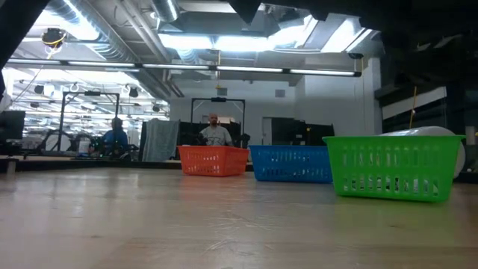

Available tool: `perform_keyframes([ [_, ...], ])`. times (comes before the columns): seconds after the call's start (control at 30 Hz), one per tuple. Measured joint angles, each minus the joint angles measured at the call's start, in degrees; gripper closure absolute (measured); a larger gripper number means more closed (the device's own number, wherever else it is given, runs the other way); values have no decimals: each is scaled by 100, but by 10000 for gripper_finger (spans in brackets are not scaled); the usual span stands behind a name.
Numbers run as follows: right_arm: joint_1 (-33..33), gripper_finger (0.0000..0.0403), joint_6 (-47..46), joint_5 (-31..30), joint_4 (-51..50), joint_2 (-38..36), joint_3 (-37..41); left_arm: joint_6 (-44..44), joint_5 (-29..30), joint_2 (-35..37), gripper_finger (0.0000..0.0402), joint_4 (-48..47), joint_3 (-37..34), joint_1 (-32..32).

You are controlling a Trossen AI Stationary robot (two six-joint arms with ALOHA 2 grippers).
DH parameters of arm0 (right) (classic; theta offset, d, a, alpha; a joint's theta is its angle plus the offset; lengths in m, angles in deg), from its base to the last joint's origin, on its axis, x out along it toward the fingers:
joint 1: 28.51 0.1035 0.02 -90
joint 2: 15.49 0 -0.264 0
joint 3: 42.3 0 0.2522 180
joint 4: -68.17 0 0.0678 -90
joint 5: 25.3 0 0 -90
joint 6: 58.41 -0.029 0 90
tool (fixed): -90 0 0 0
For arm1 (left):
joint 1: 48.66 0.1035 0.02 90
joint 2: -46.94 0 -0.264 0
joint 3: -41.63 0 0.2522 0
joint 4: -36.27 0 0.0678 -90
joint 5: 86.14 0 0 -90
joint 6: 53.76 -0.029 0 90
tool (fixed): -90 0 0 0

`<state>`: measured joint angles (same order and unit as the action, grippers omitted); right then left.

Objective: Pick & Place First Aid Supplies
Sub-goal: Return to Home Position

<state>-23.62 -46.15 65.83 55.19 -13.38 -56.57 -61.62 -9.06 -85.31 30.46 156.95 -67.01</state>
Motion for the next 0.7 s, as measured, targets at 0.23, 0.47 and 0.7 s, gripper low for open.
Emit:
perform_keyframes([
  [0.23,0,377,-1,0,-1,-1,-1,110,140,67,292,-191,0,0],
  [0.47,0,377,0,1,4,-1,1,284,147,410,297,-910,-227,46],
  [0.7,2,377,-1,2,0,2,-1,551,833,1520,293,-340,-1854,297],
])
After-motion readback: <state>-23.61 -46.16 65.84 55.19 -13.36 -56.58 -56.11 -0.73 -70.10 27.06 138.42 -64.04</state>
